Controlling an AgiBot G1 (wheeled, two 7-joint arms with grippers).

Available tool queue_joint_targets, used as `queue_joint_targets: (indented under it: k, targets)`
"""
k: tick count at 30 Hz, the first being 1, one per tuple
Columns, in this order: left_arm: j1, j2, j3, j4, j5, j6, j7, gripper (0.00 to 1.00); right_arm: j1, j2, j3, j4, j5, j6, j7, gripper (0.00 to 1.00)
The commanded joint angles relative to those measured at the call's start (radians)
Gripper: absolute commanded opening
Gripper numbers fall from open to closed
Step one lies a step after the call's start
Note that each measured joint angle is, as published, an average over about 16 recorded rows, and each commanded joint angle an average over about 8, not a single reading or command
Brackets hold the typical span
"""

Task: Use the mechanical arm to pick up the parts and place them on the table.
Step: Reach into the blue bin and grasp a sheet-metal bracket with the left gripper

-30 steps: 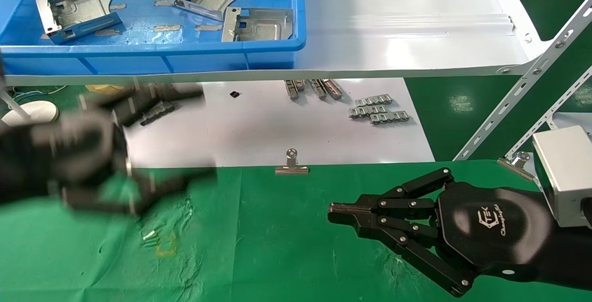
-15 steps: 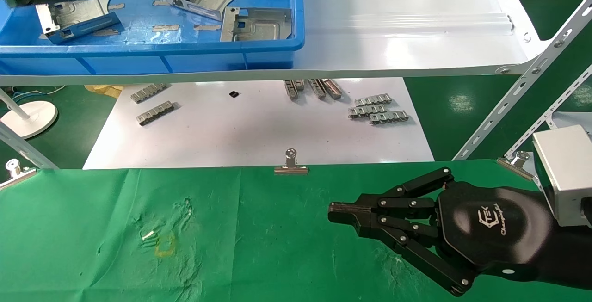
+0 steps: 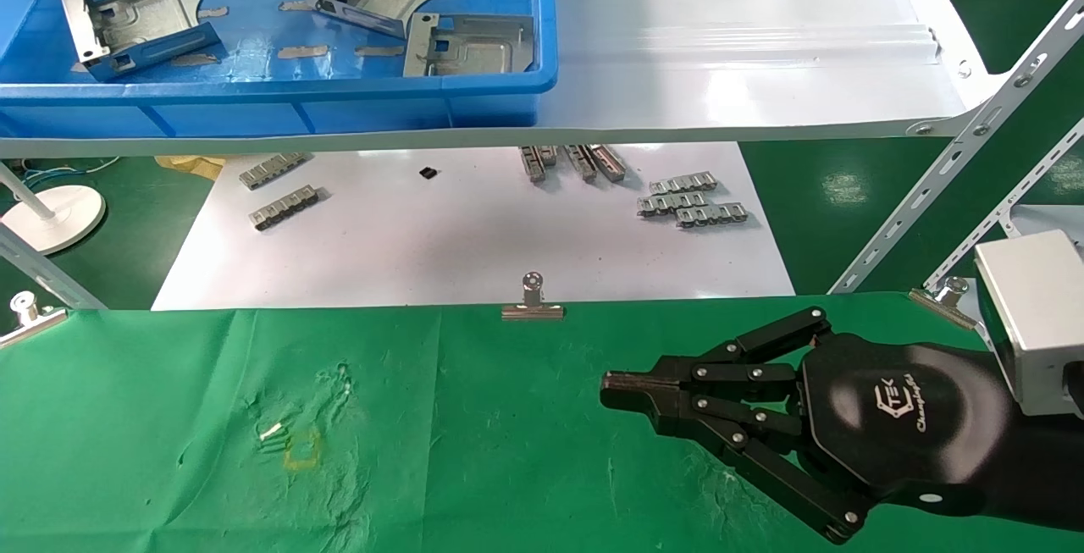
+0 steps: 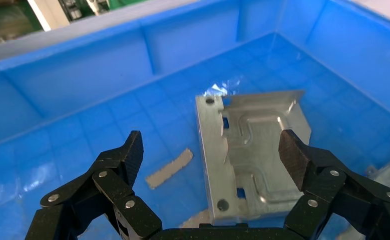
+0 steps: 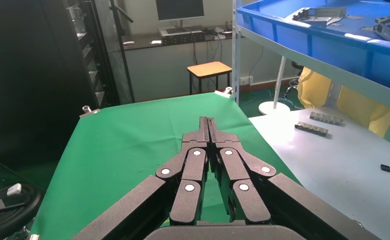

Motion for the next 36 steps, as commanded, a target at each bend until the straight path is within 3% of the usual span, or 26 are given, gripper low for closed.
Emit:
queue_joint_targets:
  k: [1, 20, 36]
  targets:
    - [-0.009, 0.008, 0.006, 0.020, 0.009, 0.001, 0.005, 0.00, 0.000, 0.000, 0.000, 0.000, 0.000, 0.000, 0.000, 0.00]
    - [-0.029, 0.036, 0.027, 0.076, 0.037, 0.059, 0.044, 0.00, 0.000, 0.000, 0.000, 0.000, 0.000, 0.000, 0.000, 0.00]
    - [-0.029, 0.055, 0.024, 0.098, 0.033, 0.018, 0.072, 0.00, 0.000, 0.000, 0.000, 0.000, 0.000, 0.000, 0.000, 0.00]
